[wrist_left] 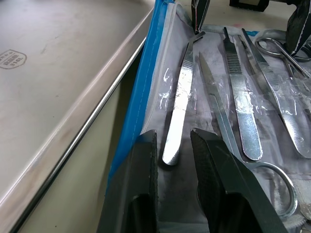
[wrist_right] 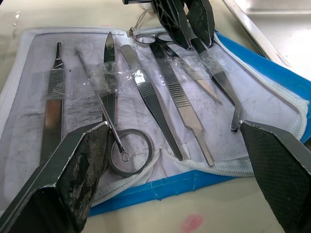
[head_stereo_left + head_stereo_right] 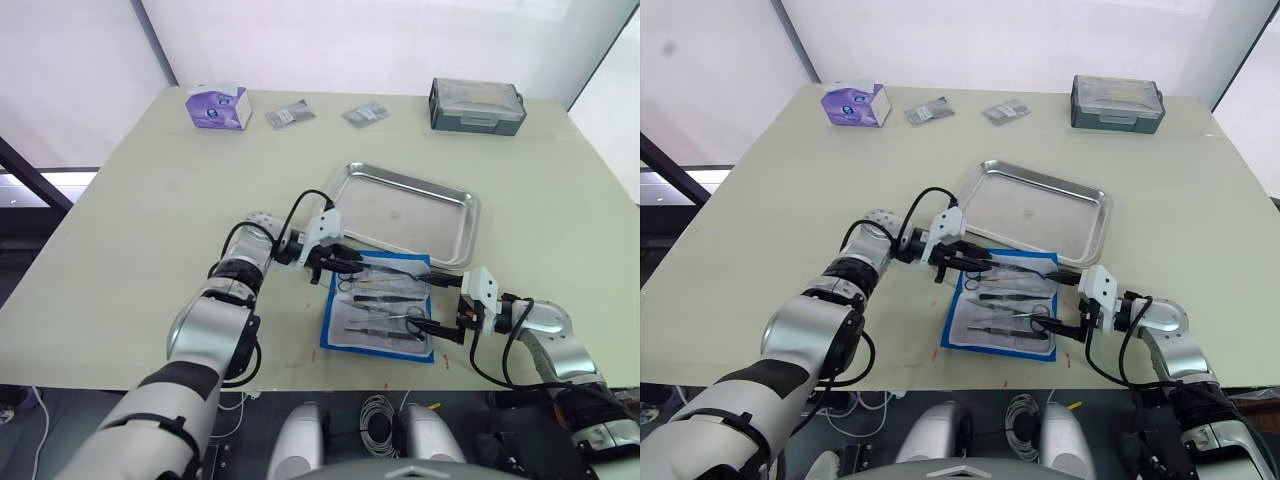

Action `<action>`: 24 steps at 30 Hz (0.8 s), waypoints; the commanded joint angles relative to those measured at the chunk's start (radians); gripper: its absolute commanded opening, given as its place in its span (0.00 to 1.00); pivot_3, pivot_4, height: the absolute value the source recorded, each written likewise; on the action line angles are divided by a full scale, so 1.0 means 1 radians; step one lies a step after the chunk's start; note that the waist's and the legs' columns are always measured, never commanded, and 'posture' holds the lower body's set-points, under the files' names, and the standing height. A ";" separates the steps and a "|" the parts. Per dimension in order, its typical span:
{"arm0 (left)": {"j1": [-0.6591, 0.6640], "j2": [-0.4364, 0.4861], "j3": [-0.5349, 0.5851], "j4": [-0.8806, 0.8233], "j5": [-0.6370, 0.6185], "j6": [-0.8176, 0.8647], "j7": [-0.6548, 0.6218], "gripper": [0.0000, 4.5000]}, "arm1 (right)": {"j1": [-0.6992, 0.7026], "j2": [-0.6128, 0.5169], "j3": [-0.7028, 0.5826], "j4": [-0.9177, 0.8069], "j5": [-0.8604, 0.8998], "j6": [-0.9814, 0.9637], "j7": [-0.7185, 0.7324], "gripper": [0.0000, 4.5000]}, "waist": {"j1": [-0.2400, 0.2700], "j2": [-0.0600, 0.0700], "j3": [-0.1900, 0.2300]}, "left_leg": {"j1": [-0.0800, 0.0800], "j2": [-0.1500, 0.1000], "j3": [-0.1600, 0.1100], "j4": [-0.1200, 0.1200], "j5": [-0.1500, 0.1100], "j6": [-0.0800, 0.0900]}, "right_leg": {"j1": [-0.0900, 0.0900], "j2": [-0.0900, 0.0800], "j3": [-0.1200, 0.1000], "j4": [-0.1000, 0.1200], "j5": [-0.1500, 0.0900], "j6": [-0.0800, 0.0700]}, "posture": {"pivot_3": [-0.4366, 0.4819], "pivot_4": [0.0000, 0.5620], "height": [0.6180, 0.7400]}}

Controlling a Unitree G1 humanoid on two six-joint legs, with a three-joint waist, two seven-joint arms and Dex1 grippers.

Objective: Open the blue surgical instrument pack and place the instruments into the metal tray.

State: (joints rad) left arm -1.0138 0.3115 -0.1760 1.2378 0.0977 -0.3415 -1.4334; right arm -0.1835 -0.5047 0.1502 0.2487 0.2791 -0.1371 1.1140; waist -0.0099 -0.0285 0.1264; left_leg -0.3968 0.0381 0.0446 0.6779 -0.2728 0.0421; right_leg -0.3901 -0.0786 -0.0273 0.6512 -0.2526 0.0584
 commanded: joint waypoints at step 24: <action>-0.036 0.022 -0.043 0.002 0.053 -0.008 -0.037 0.02 | 0.032 -0.004 0.066 0.056 -0.080 0.037 0.004 1.00 | -0.001 0.003 -0.005 | 0.001 0.000 0.000 -0.002 0.000 0.001 | 0.000 0.000 0.000 -0.002 0.000 0.000 | 0.48 0.27 0.89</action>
State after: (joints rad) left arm -1.0405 0.3181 -0.2073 1.2344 0.1308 -0.3500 -1.4683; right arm -0.1852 -0.5039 0.1523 0.2514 0.2782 -0.1370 1.1107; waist -0.0108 -0.0253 0.1218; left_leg -0.3962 0.0380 0.0447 0.6756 -0.2732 0.0427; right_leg -0.3900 -0.0785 -0.0271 0.6494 -0.2526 0.0583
